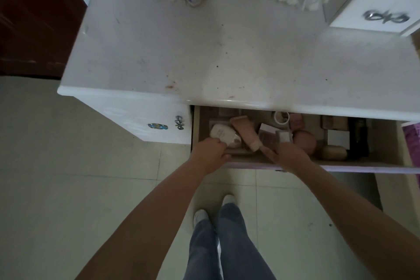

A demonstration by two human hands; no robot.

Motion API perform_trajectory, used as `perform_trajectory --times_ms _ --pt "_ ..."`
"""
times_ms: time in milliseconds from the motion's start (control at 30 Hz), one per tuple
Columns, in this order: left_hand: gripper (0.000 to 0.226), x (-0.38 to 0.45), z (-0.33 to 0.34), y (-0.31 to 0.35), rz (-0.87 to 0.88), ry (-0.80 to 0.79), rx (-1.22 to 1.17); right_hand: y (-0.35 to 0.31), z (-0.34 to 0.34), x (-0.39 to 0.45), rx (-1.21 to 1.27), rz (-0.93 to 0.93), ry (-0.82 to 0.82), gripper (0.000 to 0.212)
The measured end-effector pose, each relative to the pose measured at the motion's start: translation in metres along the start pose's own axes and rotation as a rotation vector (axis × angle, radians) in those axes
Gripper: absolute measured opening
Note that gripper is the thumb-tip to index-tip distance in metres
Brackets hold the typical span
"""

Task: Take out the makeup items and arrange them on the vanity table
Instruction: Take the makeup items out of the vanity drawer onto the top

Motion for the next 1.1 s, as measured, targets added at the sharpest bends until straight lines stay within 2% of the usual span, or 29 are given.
perform_trajectory --times_ms 67,133,267,300,433,600,700,833,1067,1100 --pt "0.034 0.016 -0.005 -0.006 -0.032 0.028 0.084 -0.008 -0.009 0.015 0.086 0.077 0.083 0.037" --pt "0.044 0.034 -0.005 -0.011 -0.063 0.058 0.145 -0.018 -0.011 0.034 0.125 0.125 0.122 0.038" --pt "0.051 0.059 0.002 -0.012 -0.042 0.106 0.231 -0.026 -0.002 0.056 -0.011 0.2 0.073 0.076" --pt "0.05 0.063 0.005 -0.014 -0.016 0.118 0.255 -0.027 0.0 0.061 -0.003 0.21 0.088 0.079" --pt "0.049 0.067 0.016 -0.017 0.108 0.086 0.308 -0.032 0.004 0.072 0.368 0.218 0.171 0.038" --pt "0.066 0.056 0.004 -0.02 0.109 0.023 0.307 -0.016 -0.005 0.059 0.635 0.189 0.205 0.027" --pt "0.077 0.025 -0.021 -0.022 0.131 0.168 0.202 -0.009 -0.019 0.034 0.756 0.137 0.251 0.03" --pt "0.077 -0.021 -0.055 -0.041 0.103 0.375 0.072 -0.022 -0.054 0.002 0.791 0.138 0.41 0.019" --pt "0.065 -0.061 -0.143 -0.142 -0.276 0.699 -0.111 -0.108 -0.155 0.016 1.006 0.02 0.466 0.004" --pt "0.066 -0.062 -0.157 -0.161 -0.338 0.714 -0.109 -0.127 -0.169 0.029 1.024 0.003 0.461 0.013"
Point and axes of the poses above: each hand's wrist, its own x-axis towards the middle knuckle, its own z-axis out of the palm, y = z × x, the point moved 6 cm from there along x, towards the middle knuckle, and after that the axes turned 6 degrees about -x, right-handed, at the moved point
